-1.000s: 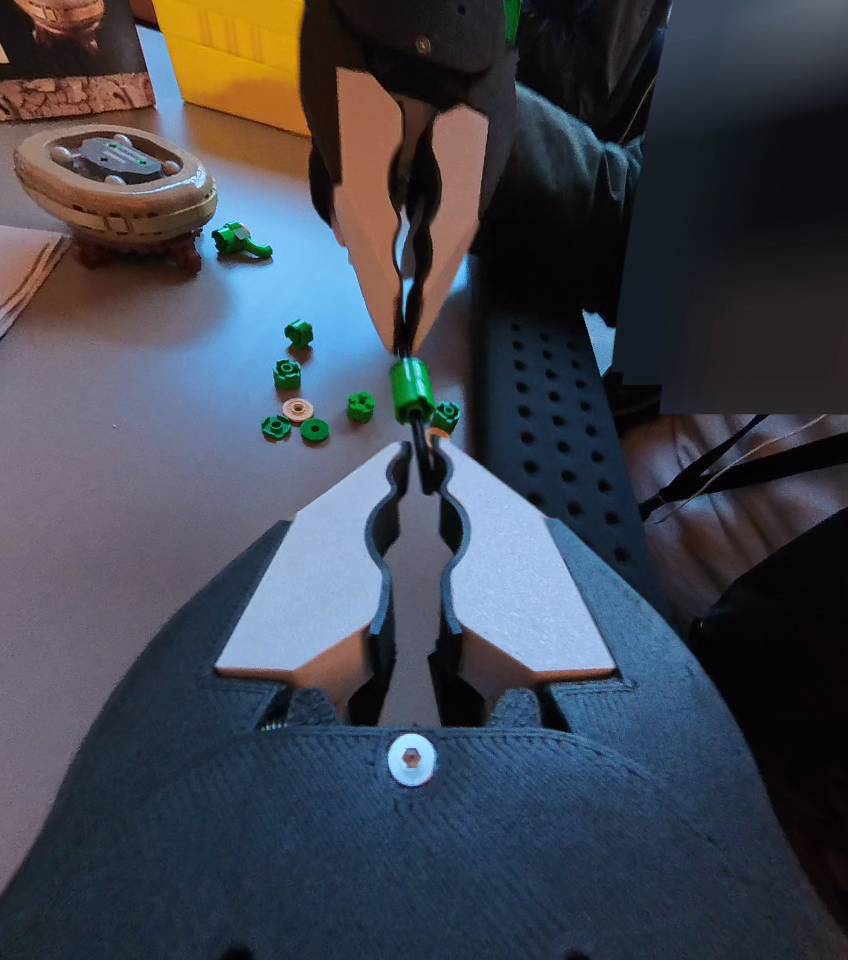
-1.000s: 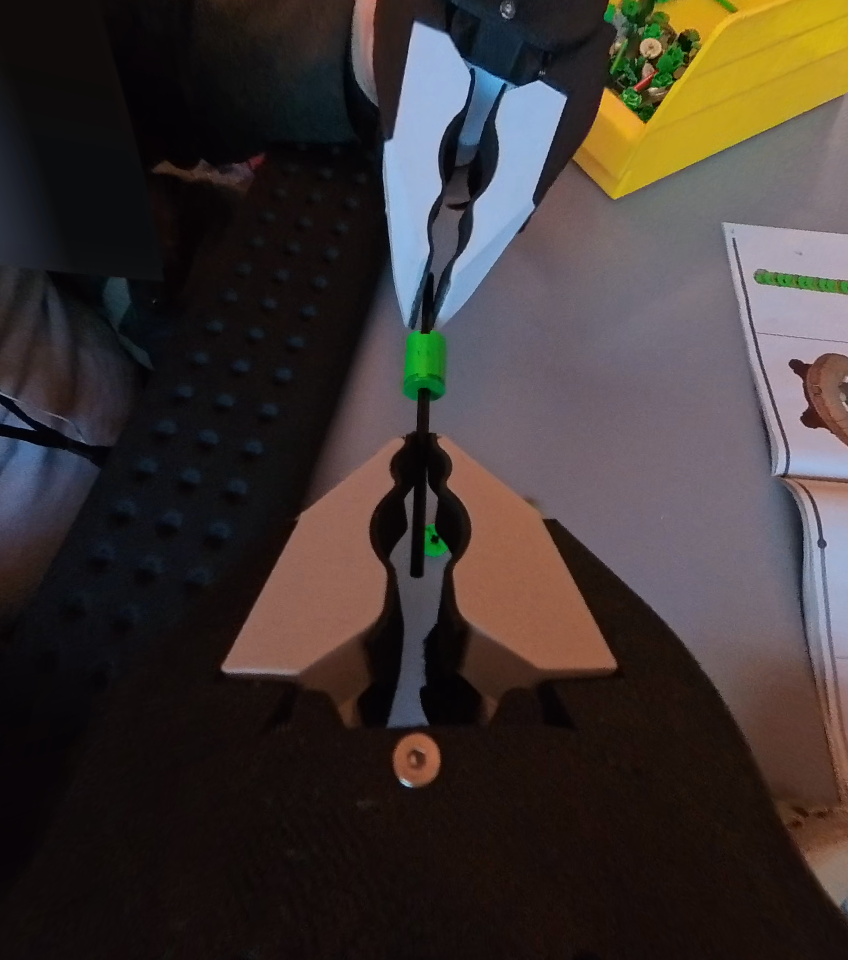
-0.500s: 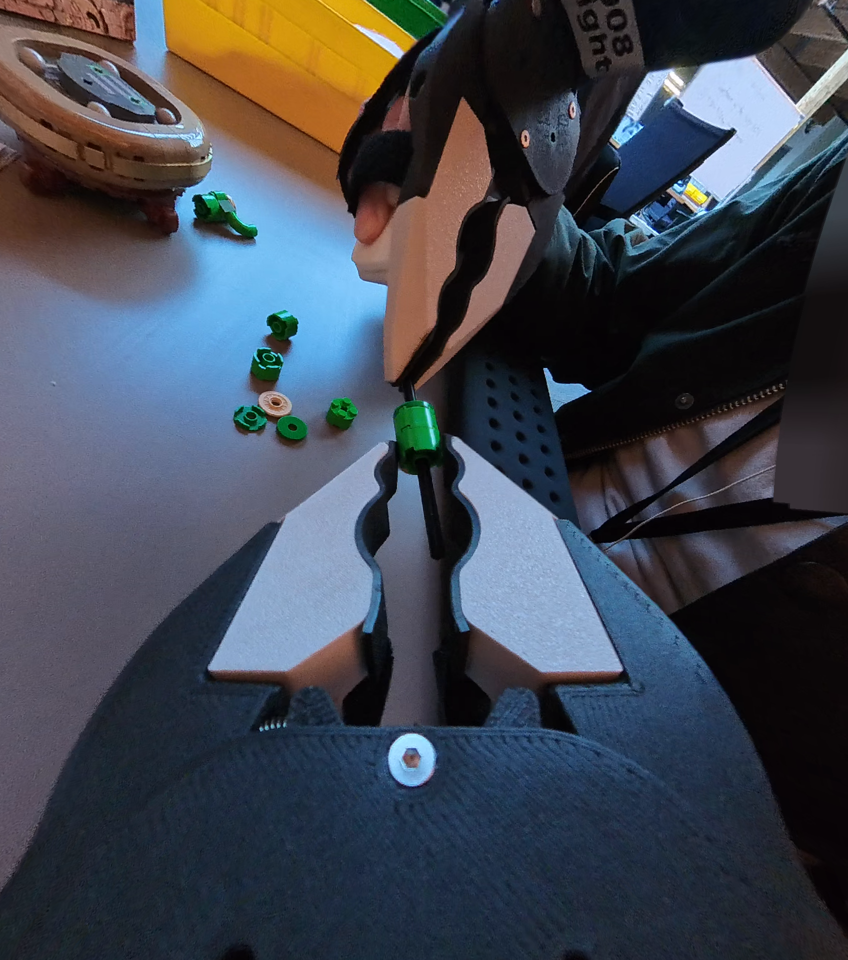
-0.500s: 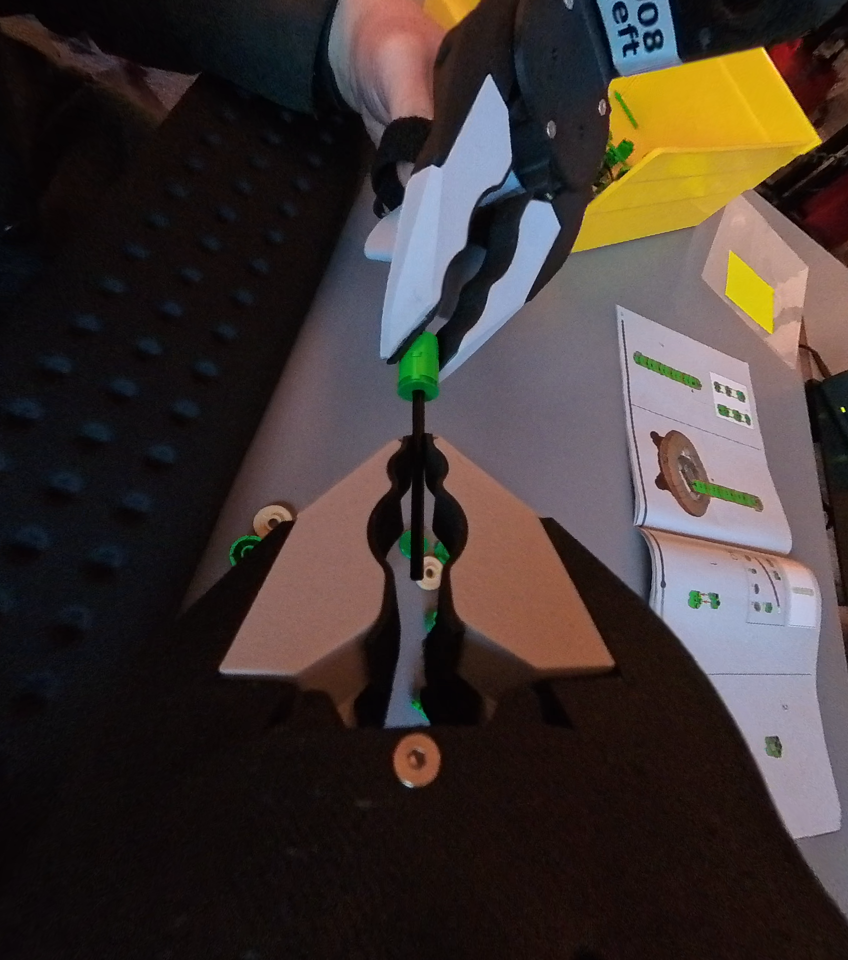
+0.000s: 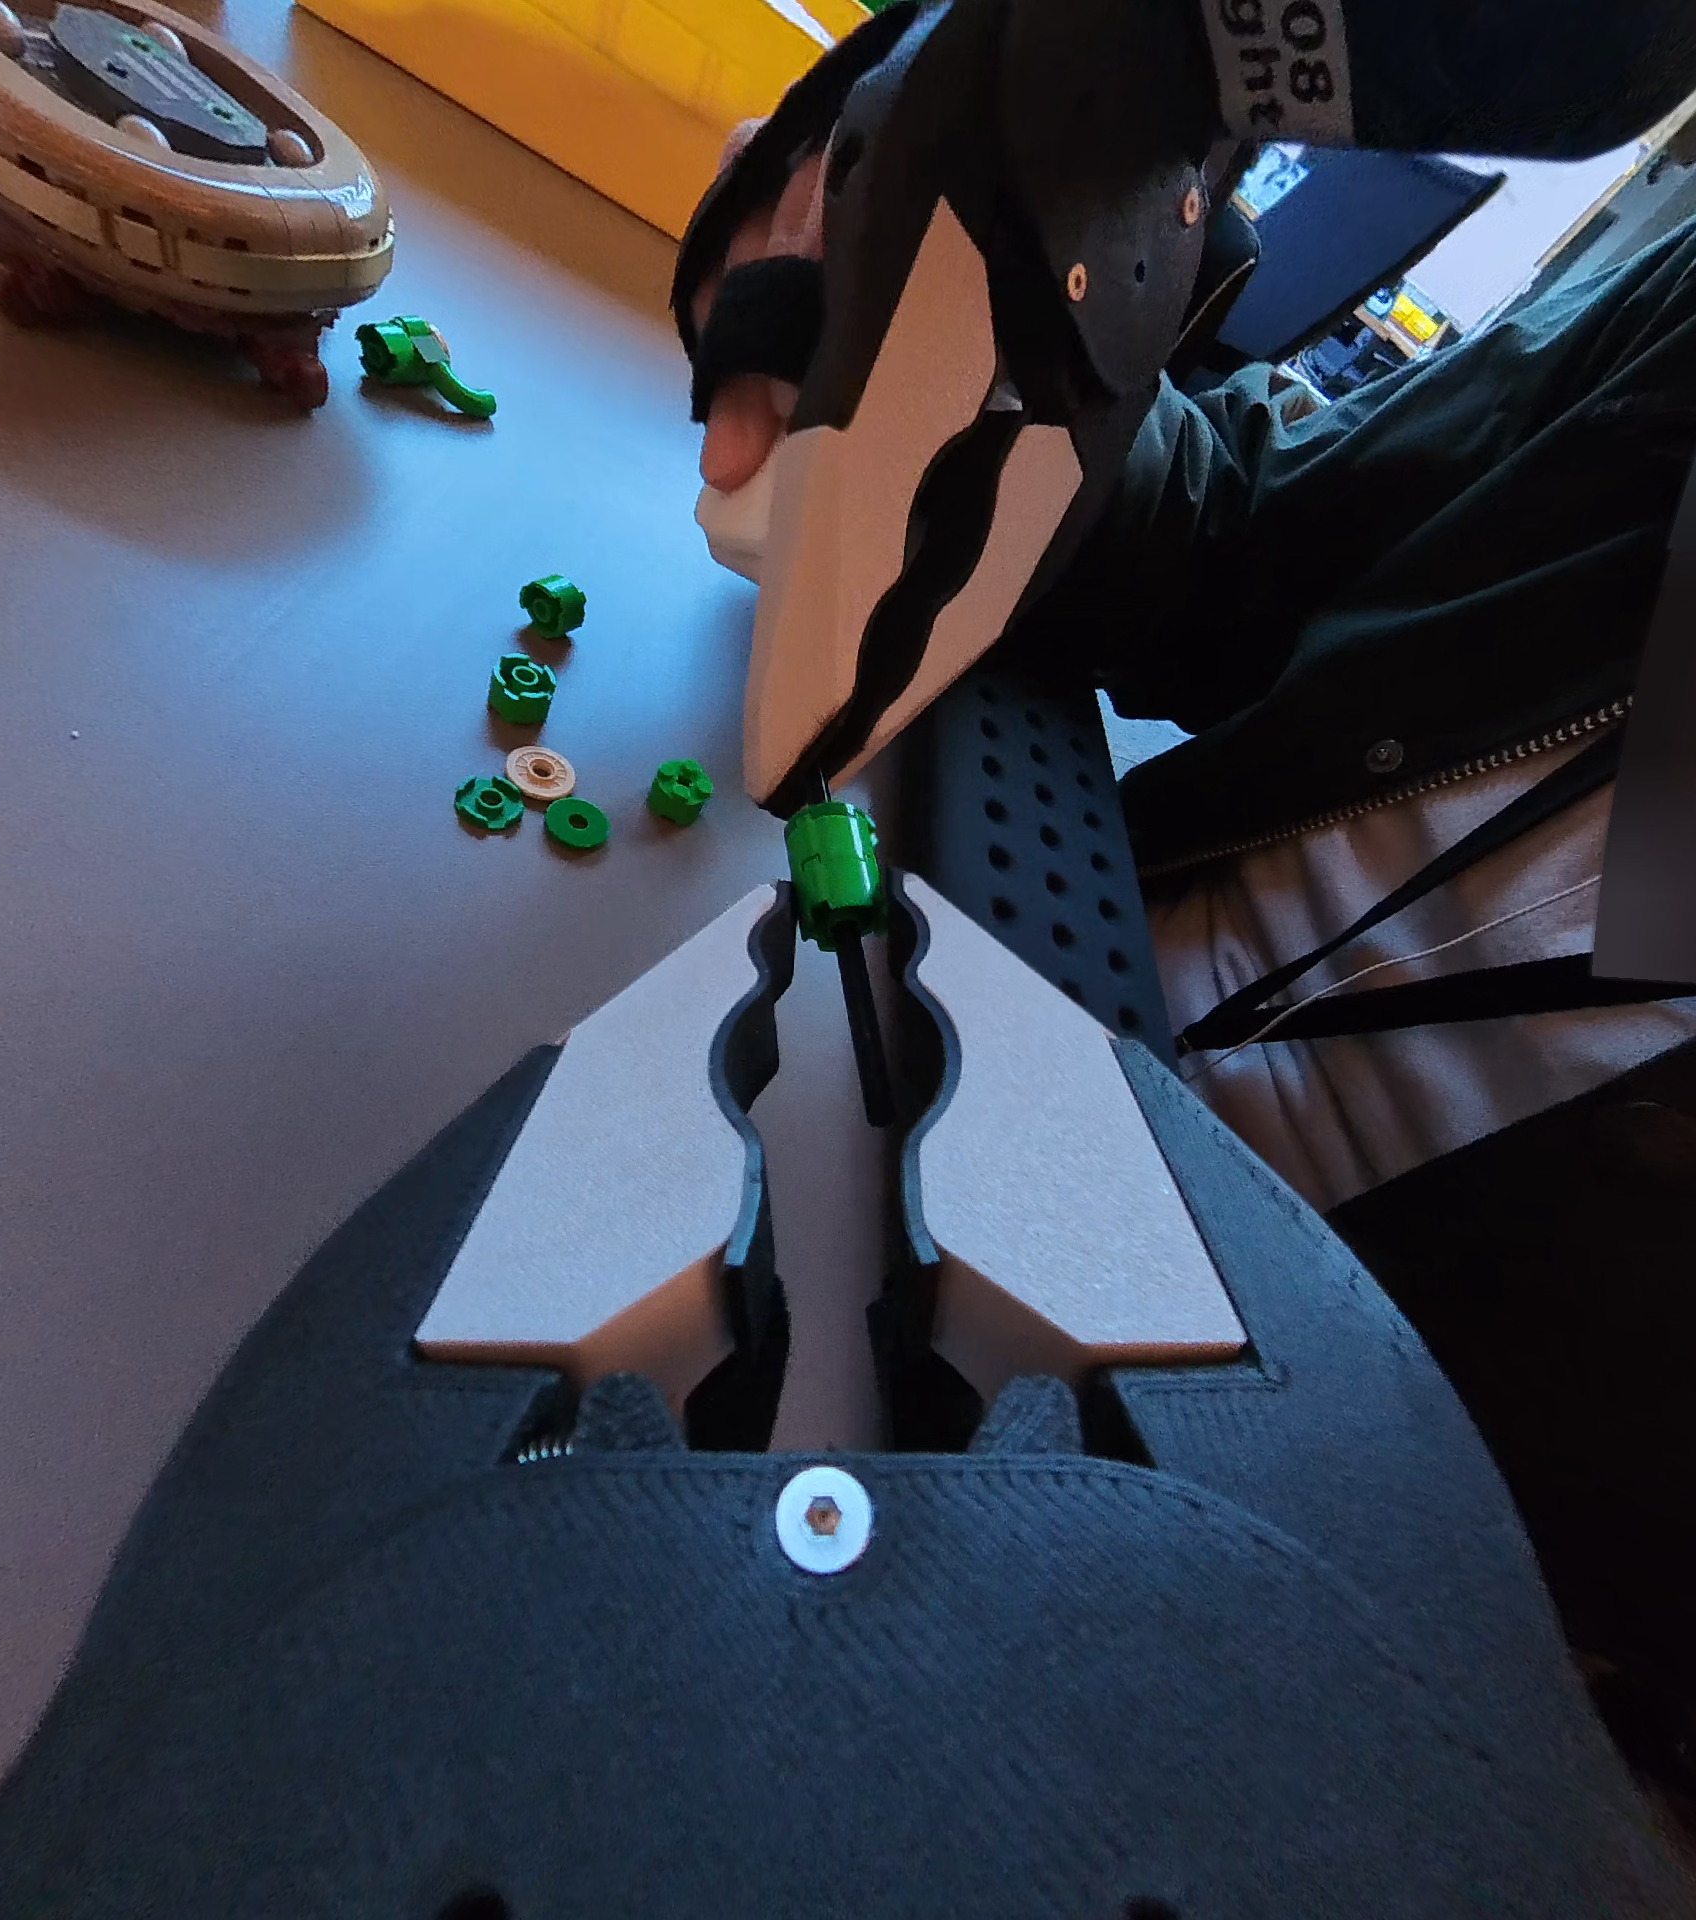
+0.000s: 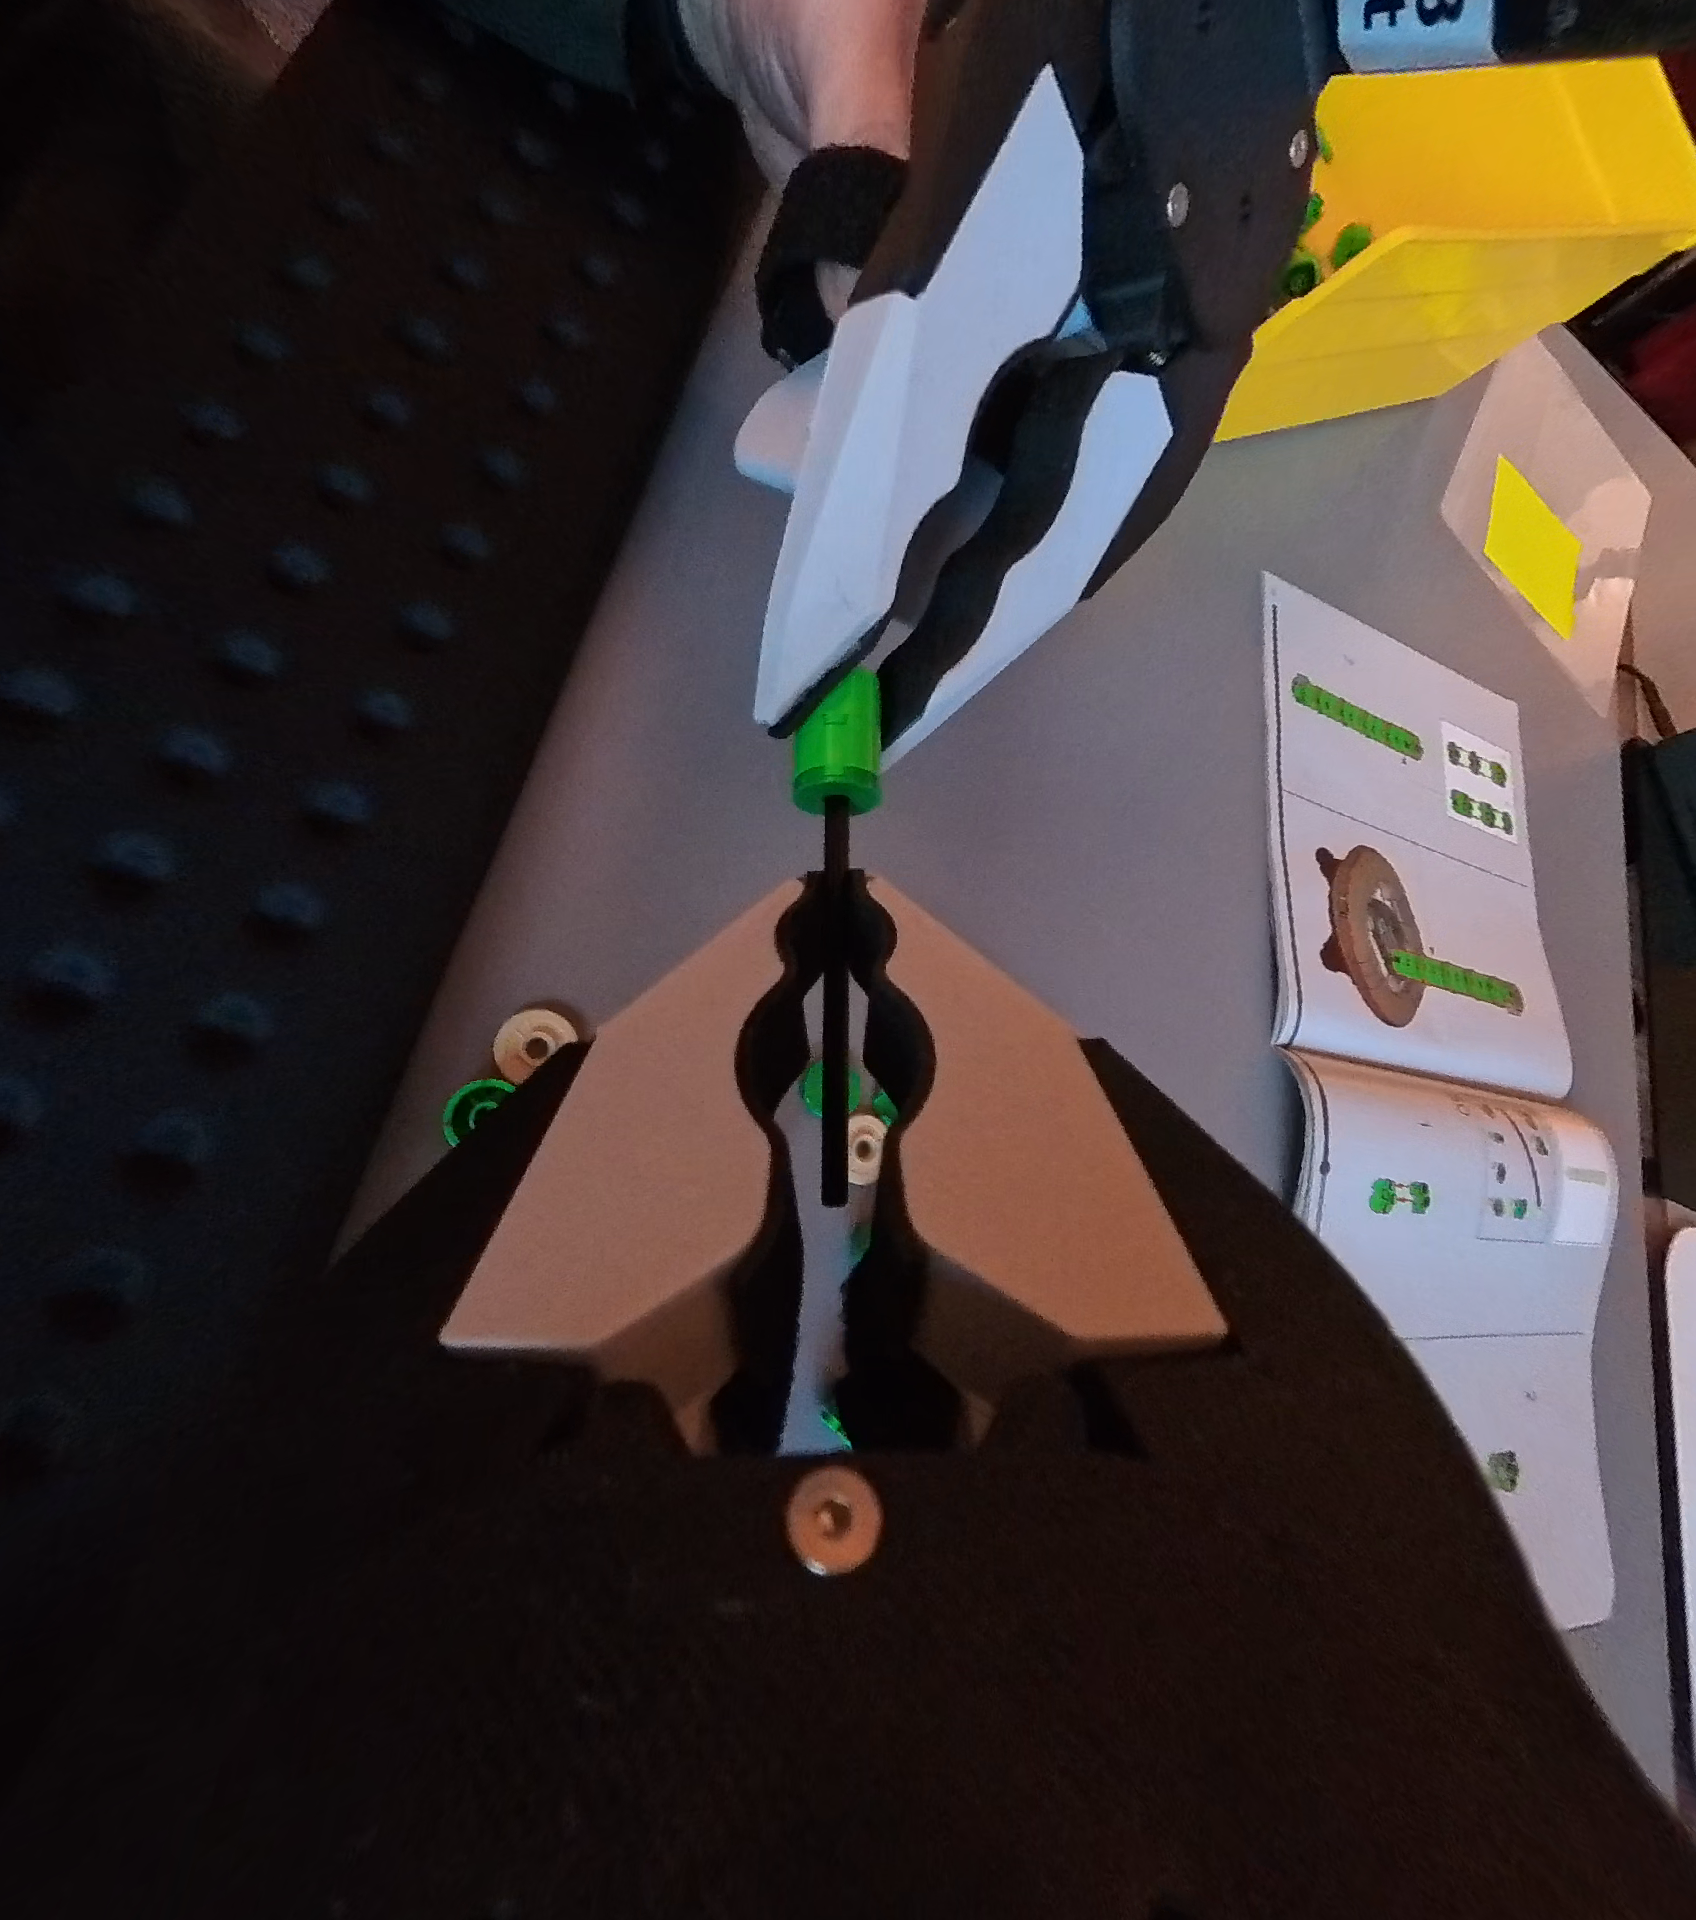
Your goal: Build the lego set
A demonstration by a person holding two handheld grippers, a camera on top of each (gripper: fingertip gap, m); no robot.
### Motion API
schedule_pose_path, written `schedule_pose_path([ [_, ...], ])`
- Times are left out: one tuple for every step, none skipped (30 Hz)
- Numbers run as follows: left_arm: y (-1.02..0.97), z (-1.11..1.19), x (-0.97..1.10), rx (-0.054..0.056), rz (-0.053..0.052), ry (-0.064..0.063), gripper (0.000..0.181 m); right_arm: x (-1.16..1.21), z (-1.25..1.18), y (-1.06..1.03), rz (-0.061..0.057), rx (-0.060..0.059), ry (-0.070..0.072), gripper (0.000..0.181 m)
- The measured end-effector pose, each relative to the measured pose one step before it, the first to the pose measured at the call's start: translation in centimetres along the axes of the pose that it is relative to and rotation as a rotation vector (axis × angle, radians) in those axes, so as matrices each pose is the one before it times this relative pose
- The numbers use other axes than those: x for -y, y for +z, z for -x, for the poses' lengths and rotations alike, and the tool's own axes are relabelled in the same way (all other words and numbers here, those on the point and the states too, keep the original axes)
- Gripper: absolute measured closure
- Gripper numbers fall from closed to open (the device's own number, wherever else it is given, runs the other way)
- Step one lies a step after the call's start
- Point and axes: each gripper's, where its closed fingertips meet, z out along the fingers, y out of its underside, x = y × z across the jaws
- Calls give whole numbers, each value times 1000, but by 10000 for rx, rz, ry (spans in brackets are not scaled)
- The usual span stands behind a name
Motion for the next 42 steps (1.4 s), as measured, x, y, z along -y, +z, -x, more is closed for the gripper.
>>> schedule_pose_path([
  [59,6,-152,-3,77,-4,165,-25,125,60,21,56,-16,180],
  [62,16,-125,-14,76,-28,165,-61,83,55,47,8,-83,179],
  [36,3,-153,4,114,12,165,-37,114,46,34,8,-121,179],
  [19,71,-110,111,83,141,166,-24,64,41,43,-10,-70,179],
  [59,7,-143,101,104,187,166,-41,65,-12,36,24,-10,179],
  [122,-39,-147,43,110,128,166,13,156,-52,-21,119,42,179],
  [105,47,-43,55,21,53,166,-85,118,-82,3,99,62,179],
  [64,-22,20,-20,-14,13,166,-112,34,-92,10,23,14,179],
  [80,-88,-13,-46,-2,12,166,-28,142,-97,-37,92,42,179],
  [72,-45,32,-20,-15,27,166,-42,123,-128,19,80,98,179],
  [82,-99,19,-38,-5,39,166,-31,105,-147,48,43,31,178],
  [17,-34,104,5,-46,18,166,10,42,-147,20,-25,-53,178],
  [-16,-37,101,30,-49,77,166,-10,-23,-122,13,-74,-35,178],
  [7,-69,61,18,-27,70,166,55,34,-123,-32,3,24,178],
  [4,-24,75,33,-39,60,166,13,-21,-110,-1,-26,14,178],
  [0,-98,16,-46,-10,10,166,55,31,-82,-41,15,4,178],
  [-3,-46,74,-19,-41,-12,166,43,39,-78,-12,1,3,178],
  [-12,-48,109,-2,-48,38,166,41,-44,-111,-5,-42,-43,178],
  [-9,-48,76,-3,-27,39,166,61,-12,-126,-54,8,33,178],
  [12,-24,50,7,-15,11,166,18,-16,-98,-33,18,71,178],
  [33,-55,-39,-11,27,17,166,1,72,-40,-7,26,-2,178],
  [-1,-10,-2,32,6,55,166,-25,37,-21,18,-2,-1,177],
  [-27,-51,44,-29,-31,-7,166,37,7,-45,-27,-4,9,177],
  [-16,-26,94,-13,-37,-14,166,52,-8,-70,-27,6,19,177],
  [-31,6,112,46,-49,70,166,20,-73,-108,-15,-36,8,177],
  [8,-89,41,-45,-9,-15,166,50,-10,-97,-39,14,31,177],
  [-19,-12,43,17,-27,34,166,57,24,-81,-59,13,29,177],
  [-1,28,-24,23,20,0,166,-27,-9,-25,0,1,25,177],
  [-27,-21,30,3,-9,12,166,-35,-24,-5,26,-13,-17,177],
  [-28,-96,76,-41,-46,16,166,78,11,-84,-42,9,9,178],
  [-33,-40,99,-9,-40,8,166,97,-26,-137,-45,-1,28,177],
  [-10,8,12,8,4,6,166,1,-33,-77,-15,-25,-12,177],
  [-11,-27,-21,1,11,11,166,-33,6,-45,17,14,-2,177],
  [-51,-2,66,10,-34,13,167,4,-1,-55,-10,0,17,177],
  [-26,-20,20,-18,-12,-12,167,-7,-56,-110,-11,-10,5,177],
  [-81,16,6,13,13,15,167,19,-2,-87,-20,20,31,177],
  [-213,371,-414,232,238,30,177,-198,-89,-132,74,-39,23,177],
  [-276,66,327,52,-346,110,178,-544,-380,-377,173,-191,27,177],
  [-63,-474,296,-337,-100,-148,178,517,82,-375,-478,137,197,178],
  [246,-52,-205,-54,132,102,178,83,152,-145,-25,170,96,178],
  [214,111,-339,-22,167,-101,177,-261,1,101,180,23,-69,178],
  [-78,135,-31,-77,-85,-218,177,-213,-184,261,95,-154,-148,178],
])
